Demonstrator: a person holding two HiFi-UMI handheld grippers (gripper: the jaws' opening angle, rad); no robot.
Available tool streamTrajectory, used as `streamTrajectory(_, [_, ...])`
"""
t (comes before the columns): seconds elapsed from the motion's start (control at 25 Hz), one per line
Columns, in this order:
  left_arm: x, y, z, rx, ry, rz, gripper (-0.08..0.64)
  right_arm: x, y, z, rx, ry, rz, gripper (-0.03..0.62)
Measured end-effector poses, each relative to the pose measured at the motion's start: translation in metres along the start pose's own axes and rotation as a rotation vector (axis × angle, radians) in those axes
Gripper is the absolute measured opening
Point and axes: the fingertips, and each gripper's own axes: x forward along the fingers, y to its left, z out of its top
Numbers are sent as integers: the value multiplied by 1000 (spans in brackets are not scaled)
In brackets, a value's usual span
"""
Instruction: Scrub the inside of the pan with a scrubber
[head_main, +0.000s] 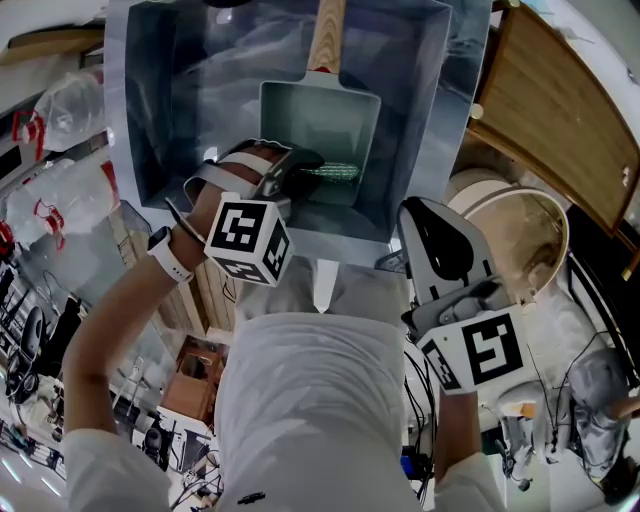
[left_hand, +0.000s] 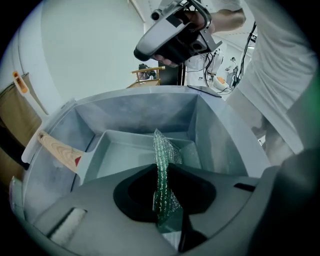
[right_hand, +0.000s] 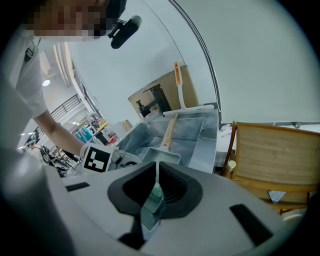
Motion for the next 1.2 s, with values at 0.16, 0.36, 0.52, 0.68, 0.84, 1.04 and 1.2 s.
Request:
streamTrajectory(0.16, [-2,-5,-2,-17,2,-24,74,1,2,-1,0,1,-1,17])
streamTrajectory(0.36, [-9,-15,-8,-31,29,-65,74,2,1,1,4,-3,1,17])
streamTrajectory(0.52, [-19,-16,-20,-2,61,-62,74,0,0,2,5,-3,-3,17])
streamTrajectory(0.68, [-21,-7,-27,-10,78,-42,74,-1,-1,1,6,-2,-7,17])
streamTrajectory(0.84, [-21,8,-27,-1,84,-10,75,-2,-1,0,5,-2,-7,17])
streamTrajectory(1.04, [-24,36,-24,24,73,43,75,-1,-1,1,2,-2,-6,17])
streamTrajectory(1.2, [-30,63,-21,40,63,99,75,-2,0,3,-3,-3,-6,17])
